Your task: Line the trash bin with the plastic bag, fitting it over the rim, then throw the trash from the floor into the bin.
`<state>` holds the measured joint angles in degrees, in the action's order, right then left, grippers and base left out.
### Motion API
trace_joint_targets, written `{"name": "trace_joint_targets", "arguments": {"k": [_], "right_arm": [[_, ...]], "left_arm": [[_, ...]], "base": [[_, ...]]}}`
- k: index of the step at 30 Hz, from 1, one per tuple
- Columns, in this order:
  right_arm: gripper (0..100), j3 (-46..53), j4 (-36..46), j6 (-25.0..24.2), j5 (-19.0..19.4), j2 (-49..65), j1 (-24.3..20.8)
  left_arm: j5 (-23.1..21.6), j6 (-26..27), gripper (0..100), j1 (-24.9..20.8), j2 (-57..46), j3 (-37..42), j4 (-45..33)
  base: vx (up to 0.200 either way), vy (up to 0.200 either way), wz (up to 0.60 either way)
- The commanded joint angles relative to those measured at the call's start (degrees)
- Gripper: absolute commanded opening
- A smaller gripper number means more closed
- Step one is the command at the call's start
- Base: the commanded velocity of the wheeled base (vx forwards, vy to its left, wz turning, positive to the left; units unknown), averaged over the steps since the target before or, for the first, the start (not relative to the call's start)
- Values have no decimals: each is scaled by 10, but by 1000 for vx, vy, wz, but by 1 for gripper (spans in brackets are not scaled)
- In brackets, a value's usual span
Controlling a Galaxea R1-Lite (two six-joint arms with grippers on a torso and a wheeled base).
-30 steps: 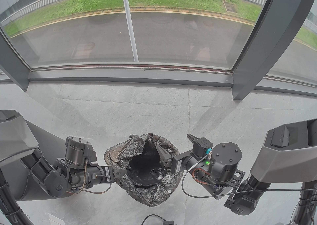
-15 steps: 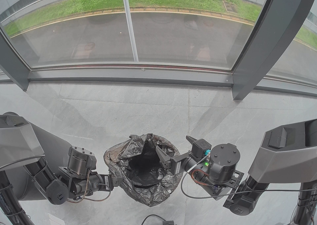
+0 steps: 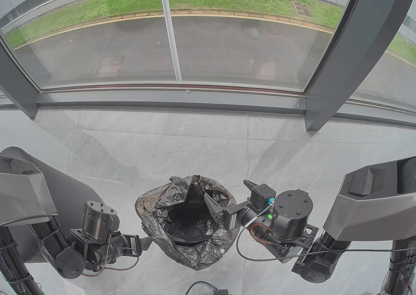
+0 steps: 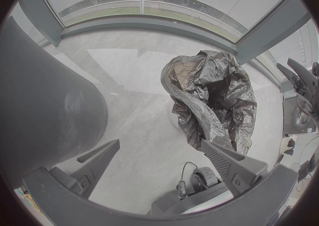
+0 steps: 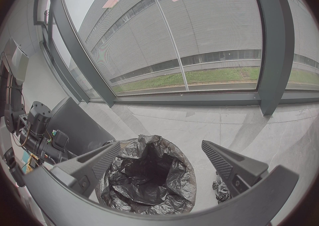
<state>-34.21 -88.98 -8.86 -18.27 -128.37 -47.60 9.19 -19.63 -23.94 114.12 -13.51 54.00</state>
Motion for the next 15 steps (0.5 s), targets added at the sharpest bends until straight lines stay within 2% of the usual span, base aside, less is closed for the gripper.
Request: {"name": "trace_joint_targets", "arguments": {"k": [1, 11, 15], "right_arm": [[100, -1, -3, 0, 0, -6, 0], [100, -3, -3, 0, 0, -8, 0], [100, -3, -3, 0, 0, -8, 0]], "left_arm": [[7, 5, 100, 2, 1, 16, 10], [8, 4, 100, 16, 13, 30, 15], [6, -18, 100, 16, 2, 26, 73]], "base": [[0, 0, 0], [0, 0, 0], [0, 0, 0]]}}
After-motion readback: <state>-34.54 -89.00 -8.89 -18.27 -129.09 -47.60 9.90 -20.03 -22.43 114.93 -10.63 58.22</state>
